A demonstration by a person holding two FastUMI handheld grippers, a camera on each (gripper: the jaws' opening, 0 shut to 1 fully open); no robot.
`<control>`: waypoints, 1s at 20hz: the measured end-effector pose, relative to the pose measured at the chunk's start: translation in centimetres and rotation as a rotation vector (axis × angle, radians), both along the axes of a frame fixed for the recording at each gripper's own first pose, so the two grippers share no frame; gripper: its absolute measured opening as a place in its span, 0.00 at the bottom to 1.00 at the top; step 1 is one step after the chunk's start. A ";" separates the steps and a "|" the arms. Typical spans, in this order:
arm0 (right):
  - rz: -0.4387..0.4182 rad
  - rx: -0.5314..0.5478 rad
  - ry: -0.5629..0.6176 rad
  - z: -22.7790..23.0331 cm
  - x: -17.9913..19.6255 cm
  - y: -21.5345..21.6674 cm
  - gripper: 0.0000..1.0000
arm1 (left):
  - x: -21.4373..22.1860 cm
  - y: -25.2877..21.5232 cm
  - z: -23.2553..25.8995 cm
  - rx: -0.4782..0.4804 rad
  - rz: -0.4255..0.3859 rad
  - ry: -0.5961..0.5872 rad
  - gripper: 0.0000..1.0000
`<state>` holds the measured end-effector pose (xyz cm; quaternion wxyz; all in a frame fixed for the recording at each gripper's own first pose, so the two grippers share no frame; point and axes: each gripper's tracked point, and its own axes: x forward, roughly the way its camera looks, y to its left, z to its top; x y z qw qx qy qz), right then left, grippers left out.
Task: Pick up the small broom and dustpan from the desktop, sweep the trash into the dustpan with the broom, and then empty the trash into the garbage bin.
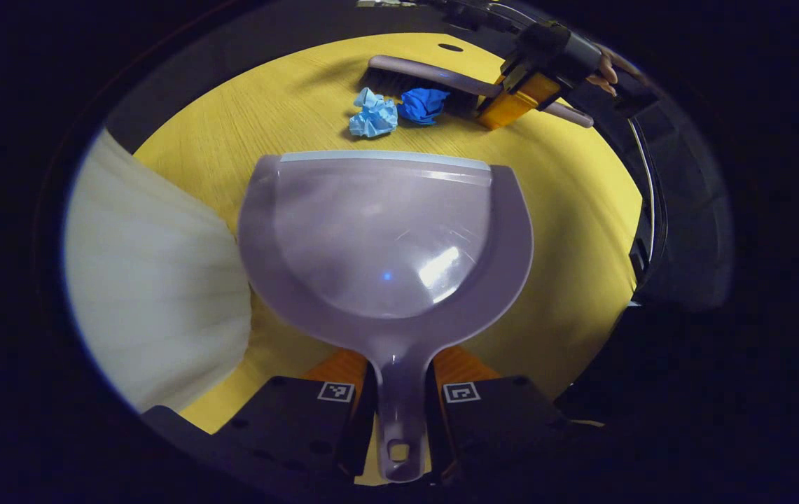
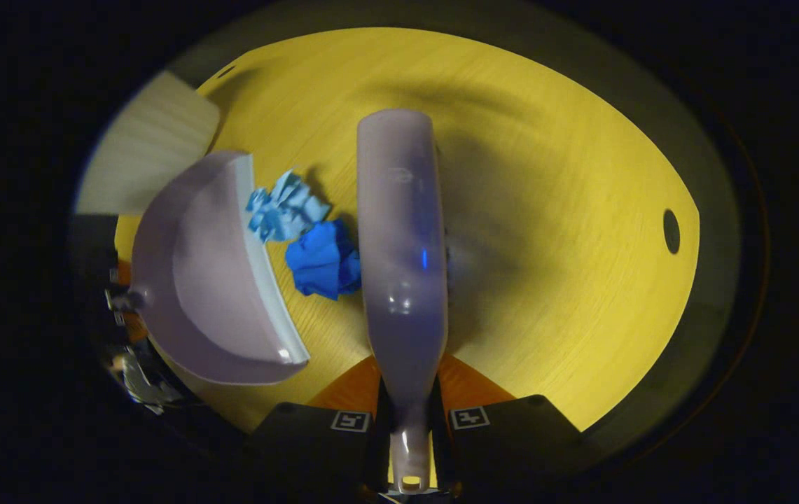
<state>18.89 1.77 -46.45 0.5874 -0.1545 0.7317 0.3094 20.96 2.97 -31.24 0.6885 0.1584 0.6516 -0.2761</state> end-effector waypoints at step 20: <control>-0.132 0.097 0.020 2.5 2.6 -0.4 0.28 | 0.9 -2.4 1.7 -0.302 0.047 -0.143 0.30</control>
